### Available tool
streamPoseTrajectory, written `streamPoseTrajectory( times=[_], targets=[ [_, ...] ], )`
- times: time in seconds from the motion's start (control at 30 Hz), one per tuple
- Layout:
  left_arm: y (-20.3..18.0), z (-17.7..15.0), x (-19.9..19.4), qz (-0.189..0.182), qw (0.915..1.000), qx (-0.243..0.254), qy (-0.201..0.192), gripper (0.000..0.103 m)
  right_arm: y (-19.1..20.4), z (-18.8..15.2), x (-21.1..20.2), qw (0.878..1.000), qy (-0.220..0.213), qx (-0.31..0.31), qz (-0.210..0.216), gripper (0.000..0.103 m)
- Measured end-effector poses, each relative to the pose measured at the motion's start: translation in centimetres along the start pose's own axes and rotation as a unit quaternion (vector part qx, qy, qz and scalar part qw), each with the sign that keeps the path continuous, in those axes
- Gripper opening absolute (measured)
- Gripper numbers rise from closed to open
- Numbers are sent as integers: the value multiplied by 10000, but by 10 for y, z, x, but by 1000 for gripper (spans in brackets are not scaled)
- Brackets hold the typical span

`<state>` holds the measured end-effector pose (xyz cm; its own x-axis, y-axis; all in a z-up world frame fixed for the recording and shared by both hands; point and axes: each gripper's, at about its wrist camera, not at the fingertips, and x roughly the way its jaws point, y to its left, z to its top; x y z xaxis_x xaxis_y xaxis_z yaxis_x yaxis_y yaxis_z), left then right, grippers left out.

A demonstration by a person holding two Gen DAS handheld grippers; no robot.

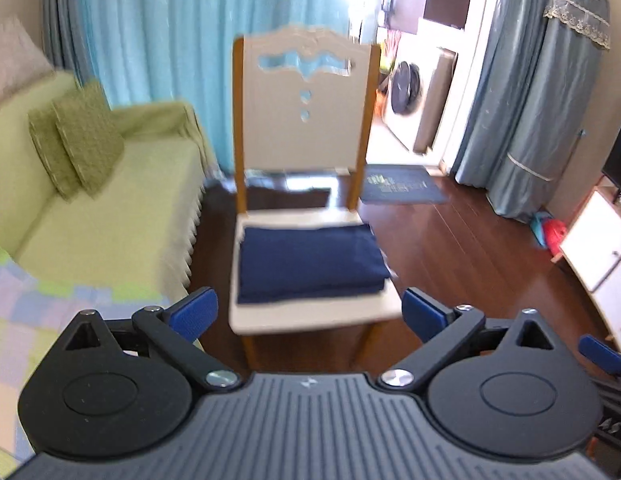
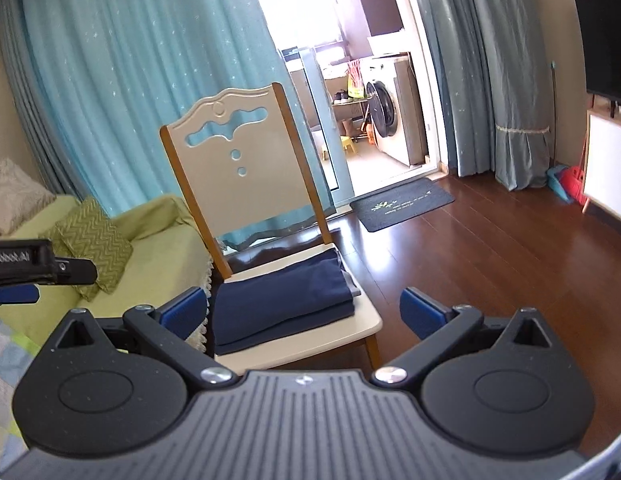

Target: Fold clothes

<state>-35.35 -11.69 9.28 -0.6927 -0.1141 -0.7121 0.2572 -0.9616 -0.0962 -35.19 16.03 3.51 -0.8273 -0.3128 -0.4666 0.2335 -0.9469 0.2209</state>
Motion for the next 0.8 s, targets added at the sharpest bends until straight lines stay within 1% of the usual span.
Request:
streamPoseTrajectory(
  times=[0.13,0.23,0.33,0.4,0.47,0.53,0.63,0.7,0.8],
  targets=[
    [-11,1,7,416,9976,557,8,99,11,3,-2,9990,-98,-430,42,102],
    [-25,-1,7,701,9936,871,-158,100,12,5,0,9993,-71,-361,45,102],
    [-34,-2,8,768,9923,955,-161,100,10,7,-1,9995,-43,-326,10,102],
    [-36,-4,10,686,9935,902,-108,100,9,7,-2,9994,-23,-348,-32,102],
    [-33,-4,14,586,9959,694,-12,100,8,8,-2,9994,-9,-346,-72,102],
    [-32,-4,16,526,9967,616,38,100,6,8,-1,9995,-3,-312,-104,102],
    [-30,-5,19,475,9973,551,36,100,4,9,2,9997,59,-205,-132,102],
    [-27,-3,17,572,9970,514,-67,100,5,9,4,9998,77,-163,-131,102],
    [-21,2,15,643,9970,413,-119,100,8,11,5,9998,74,-156,-93,102]
  ],
)
